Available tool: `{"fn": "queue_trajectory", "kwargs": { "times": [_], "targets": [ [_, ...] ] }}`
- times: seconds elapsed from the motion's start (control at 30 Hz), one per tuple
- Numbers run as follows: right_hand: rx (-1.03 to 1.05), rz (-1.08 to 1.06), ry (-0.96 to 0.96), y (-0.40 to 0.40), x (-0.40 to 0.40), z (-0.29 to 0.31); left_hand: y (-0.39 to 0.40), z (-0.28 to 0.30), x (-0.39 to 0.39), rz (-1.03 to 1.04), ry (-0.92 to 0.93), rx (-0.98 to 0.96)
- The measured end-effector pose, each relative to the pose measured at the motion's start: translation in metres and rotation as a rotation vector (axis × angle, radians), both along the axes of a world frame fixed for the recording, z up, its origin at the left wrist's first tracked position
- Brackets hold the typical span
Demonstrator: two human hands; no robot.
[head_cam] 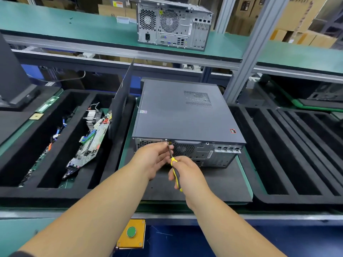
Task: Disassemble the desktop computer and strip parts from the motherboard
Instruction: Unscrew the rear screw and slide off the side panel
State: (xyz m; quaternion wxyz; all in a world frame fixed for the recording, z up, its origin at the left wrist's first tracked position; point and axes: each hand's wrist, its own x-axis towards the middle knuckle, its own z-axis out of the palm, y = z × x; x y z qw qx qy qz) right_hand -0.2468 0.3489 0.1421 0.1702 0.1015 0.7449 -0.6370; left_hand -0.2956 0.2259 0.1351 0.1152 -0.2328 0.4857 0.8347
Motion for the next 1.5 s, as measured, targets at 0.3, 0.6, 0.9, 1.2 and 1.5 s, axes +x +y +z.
{"fn": "queue_trajectory", "kwargs": {
  "times": [0.3, 0.6, 0.9, 1.2, 1.5],
  "targets": [
    [-0.716, -0.119, -0.432, -0.013, -0.005, 0.003, 0.001, -0.003, -0.004, 0.019, -0.016, 0.001],
    [-0.111, -0.096, -0.206, -0.02, -0.001, -0.003, -0.001, 0.005, -0.001, -0.091, -0.028, -0.153],
    [-0.419, -0.154, -0.382, -0.015, -0.006, 0.003, -0.002, 0.005, -0.002, -0.046, -0.001, -0.23],
    [-0.27, -0.114, -0.338, -0.017, -0.003, 0.003, -0.006, 0.01, -0.002, -0.136, -0.027, -0.212],
    [-0.242, -0.084, -0.288, -0.014, -0.004, -0.004, -0.007, 0.006, -0.002, -0.103, 0.025, -0.302]
  ]
}}
